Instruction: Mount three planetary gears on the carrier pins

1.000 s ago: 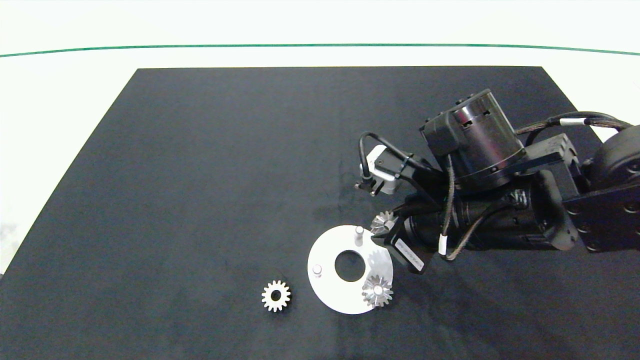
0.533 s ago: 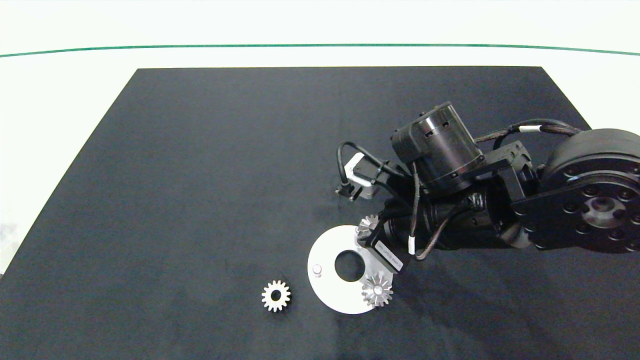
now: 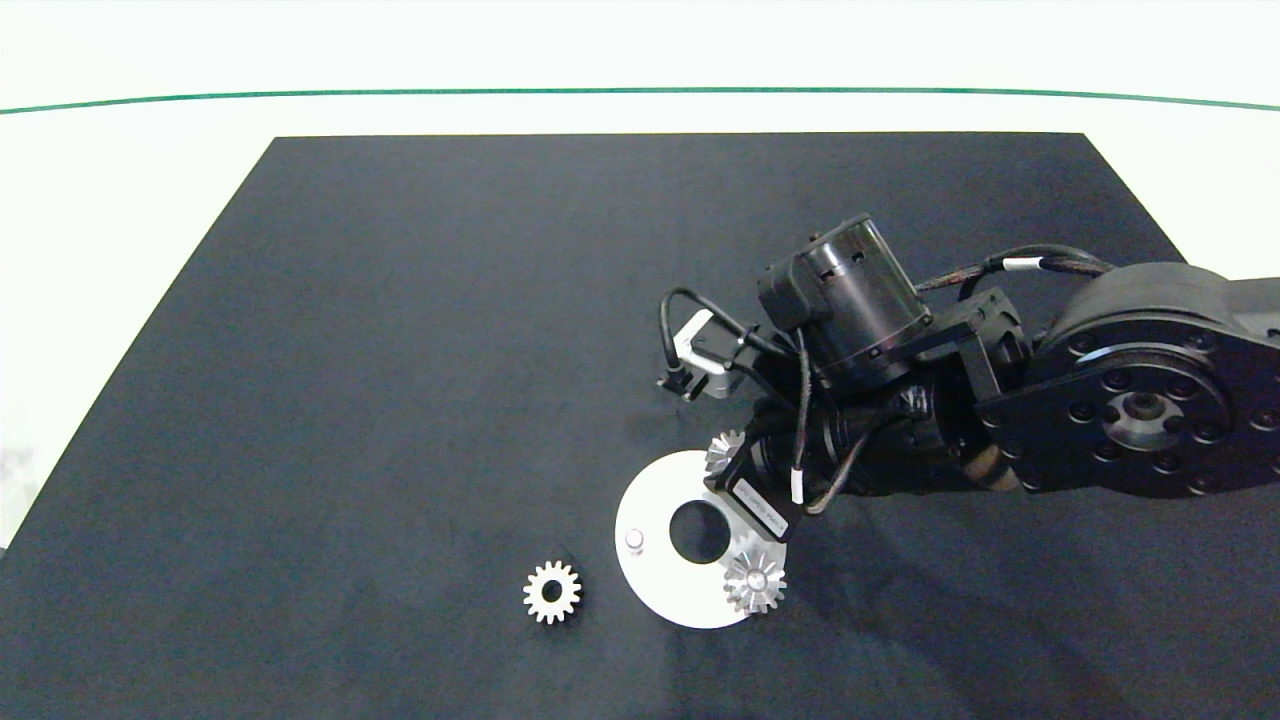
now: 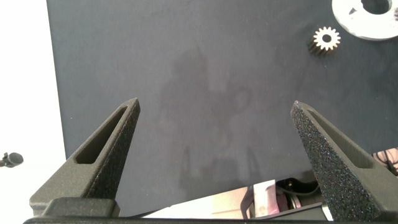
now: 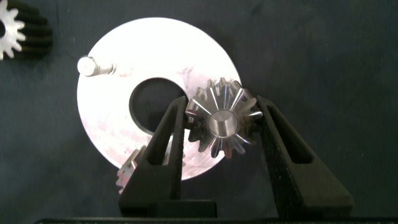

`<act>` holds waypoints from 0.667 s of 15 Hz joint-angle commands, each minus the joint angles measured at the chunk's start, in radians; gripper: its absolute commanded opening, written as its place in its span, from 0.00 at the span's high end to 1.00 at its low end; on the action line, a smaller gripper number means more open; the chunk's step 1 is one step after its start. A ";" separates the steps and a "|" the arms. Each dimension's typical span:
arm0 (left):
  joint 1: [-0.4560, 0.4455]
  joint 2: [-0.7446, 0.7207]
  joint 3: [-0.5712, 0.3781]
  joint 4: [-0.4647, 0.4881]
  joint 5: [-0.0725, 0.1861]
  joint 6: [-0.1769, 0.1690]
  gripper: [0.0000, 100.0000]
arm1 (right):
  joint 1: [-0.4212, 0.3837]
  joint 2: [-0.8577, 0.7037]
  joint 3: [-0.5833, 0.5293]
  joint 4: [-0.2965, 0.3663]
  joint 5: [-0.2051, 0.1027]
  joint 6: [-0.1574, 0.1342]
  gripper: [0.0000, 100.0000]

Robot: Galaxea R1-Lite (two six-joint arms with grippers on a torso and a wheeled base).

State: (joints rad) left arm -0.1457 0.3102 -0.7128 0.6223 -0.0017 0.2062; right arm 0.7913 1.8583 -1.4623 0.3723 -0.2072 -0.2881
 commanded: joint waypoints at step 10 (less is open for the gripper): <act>-0.008 -0.002 -0.002 0.004 0.000 0.001 0.00 | -0.010 0.036 -0.029 0.002 0.000 0.001 0.81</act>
State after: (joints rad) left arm -0.1519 0.3077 -0.7138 0.6223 -0.0017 0.2062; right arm 0.7817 1.8887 -1.4898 0.3717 -0.2062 -0.2843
